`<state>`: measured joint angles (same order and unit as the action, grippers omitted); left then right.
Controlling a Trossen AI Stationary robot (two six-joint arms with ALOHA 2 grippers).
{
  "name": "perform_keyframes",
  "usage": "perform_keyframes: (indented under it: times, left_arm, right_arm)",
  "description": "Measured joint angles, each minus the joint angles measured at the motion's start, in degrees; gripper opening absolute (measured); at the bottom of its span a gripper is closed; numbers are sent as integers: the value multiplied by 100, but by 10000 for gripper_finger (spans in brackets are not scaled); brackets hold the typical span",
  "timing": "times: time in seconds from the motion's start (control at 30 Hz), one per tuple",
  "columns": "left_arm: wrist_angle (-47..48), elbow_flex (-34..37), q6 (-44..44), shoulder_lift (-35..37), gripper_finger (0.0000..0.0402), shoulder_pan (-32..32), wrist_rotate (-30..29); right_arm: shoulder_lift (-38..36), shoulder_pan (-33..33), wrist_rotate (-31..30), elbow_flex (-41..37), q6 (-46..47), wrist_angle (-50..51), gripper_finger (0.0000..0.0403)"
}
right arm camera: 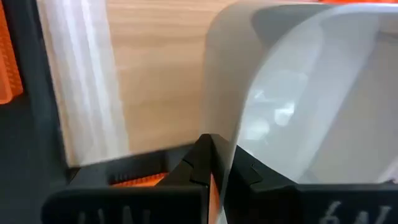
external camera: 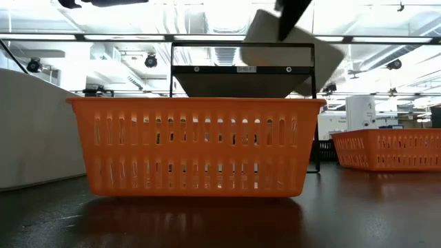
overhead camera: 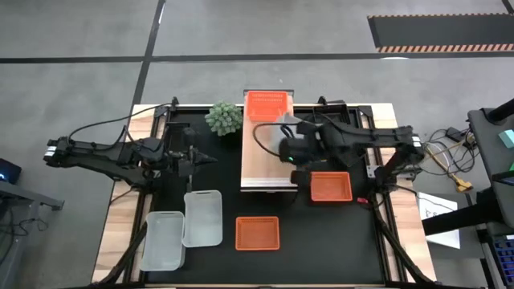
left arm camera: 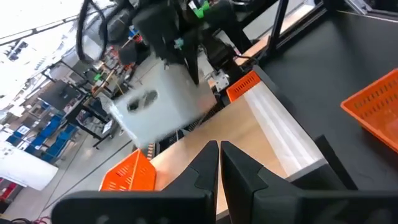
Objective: Stack baskets on shelf by color
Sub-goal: Put the right gray bin on the shelf
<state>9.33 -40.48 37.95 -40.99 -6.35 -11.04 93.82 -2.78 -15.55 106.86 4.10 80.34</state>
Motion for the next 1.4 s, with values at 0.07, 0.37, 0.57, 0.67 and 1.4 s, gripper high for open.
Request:
perform_keyframes:
  times: [0.07,0.37,0.57,0.67,1.4]
  left_arm:
    - [4,-1,23,8,2,0,-1]
    - [19,1,47,-22,2,0,-1]
    - [19,1,18,-27,2,1,1]
    - [19,1,-4,-36,2,0,1]
    - [-754,-61,-462,-1333,2,259,-13]
  right_arm:
    - [212,125,67,209,-290,-22,8]
    - [1098,315,247,1342,-1385,-64,20]
    - [1616,439,239,1887,-1476,-45,61]
    - [1778,430,250,2196,-1552,-17,80]
    - [-338,1199,1021,1535,-2174,794,11]
